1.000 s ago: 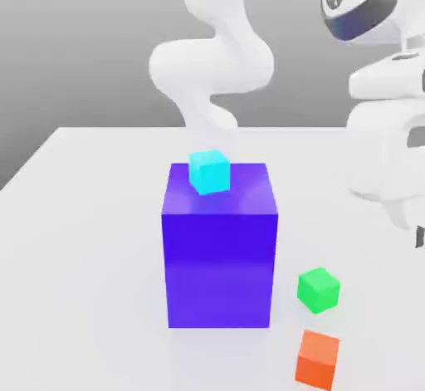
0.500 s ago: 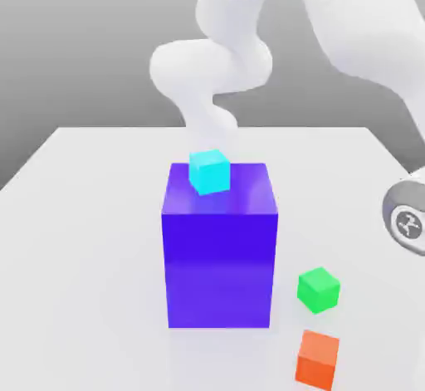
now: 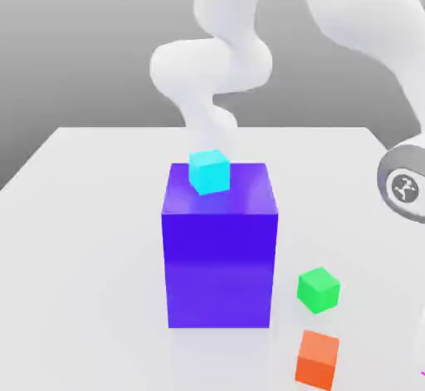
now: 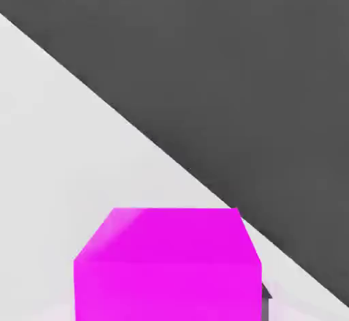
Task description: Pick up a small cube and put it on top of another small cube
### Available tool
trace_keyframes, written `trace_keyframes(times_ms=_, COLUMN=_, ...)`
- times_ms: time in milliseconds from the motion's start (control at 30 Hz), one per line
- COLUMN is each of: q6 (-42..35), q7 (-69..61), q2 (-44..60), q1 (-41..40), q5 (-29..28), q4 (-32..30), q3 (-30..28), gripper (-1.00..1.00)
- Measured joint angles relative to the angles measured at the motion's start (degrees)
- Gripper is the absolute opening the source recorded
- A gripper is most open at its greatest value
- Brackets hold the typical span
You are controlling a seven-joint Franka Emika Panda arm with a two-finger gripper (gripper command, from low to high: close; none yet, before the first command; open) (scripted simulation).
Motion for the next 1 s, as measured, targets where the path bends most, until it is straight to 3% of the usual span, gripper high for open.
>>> trace_keyframes(times_ms=167, q6=1.46, q7=-10.37, q2=-9.39, q1=-1.95, q5=-2.98, q4=-10.25, q3=0.72, gripper=-1.0)
trace_keyframes(times_ms=300, q6=3.41, q7=-21.74, q2=-16.84, q1=-3.52, q5=-1.11, q4=-18.72, q3=1.56, gripper=-1.0)
trace_keyframes(times_ms=433, q6=5.85, q7=-36.18, q2=-23.77, q1=-3.09, q5=4.96, q4=-27.38, q3=1.2, gripper=-1.0)
trace_keyframes(times_ms=600, q6=8.52, q7=-57.43, q2=-30.68, q1=1.78, q5=17.72, q4=-37.71, q3=-1.19, gripper=-1.0)
trace_keyframes(times_ms=733, q6=12.51, q7=-60.95, q2=-27.71, q1=2.84, q5=19.84, q4=-38.97, q3=-1.56, gripper=-1.0)
trace_keyframes(times_ms=933, q6=20.61, q7=-58.04, q2=-19.27, q1=2.25, q5=15.48, q4=-38.78, q3=-2.27, gripper=-1.0)
trace_keyframes(times_ms=967, q6=21.74, q7=-57.2, q2=-18.09, q1=2.55, q5=14.34, q4=-38.78, q3=-2.83, gripper=1.0)
trace_keyframes(times_ms=1000, q6=21.74, q7=-57.2, q2=-18.09, q1=2.56, q5=14.34, q4=-38.78, q3=-2.83, gripper=1.0)
